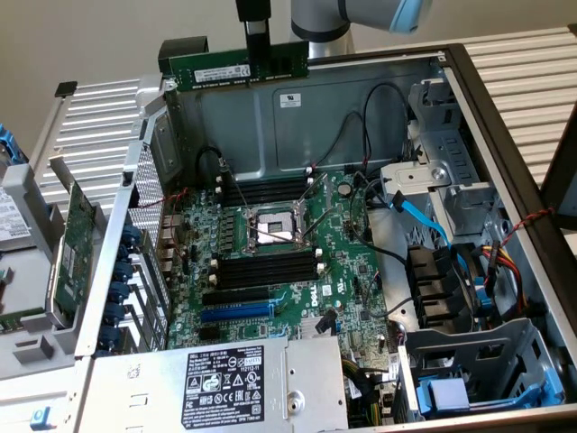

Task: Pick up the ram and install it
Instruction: 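Pick up the ram and move it above insertion slot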

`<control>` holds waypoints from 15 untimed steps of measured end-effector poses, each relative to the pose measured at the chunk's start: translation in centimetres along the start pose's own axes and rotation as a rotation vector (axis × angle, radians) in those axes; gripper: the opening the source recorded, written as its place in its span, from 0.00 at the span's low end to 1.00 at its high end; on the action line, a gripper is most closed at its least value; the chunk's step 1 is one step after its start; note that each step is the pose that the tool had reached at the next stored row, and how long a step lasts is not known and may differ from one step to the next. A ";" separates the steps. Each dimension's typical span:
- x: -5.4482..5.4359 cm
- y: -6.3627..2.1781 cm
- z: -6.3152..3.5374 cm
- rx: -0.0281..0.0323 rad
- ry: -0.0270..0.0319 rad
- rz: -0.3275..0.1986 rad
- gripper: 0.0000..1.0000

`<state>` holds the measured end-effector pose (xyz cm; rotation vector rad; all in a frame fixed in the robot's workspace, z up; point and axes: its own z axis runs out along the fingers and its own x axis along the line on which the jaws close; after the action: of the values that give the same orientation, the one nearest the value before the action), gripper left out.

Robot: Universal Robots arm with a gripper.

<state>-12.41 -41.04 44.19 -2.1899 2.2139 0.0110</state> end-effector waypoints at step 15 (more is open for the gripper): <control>-0.7 0.10 0.76 0.0040 0.0004 0.023 0.13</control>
<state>-12.49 -40.36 43.45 -2.1630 2.2367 0.0066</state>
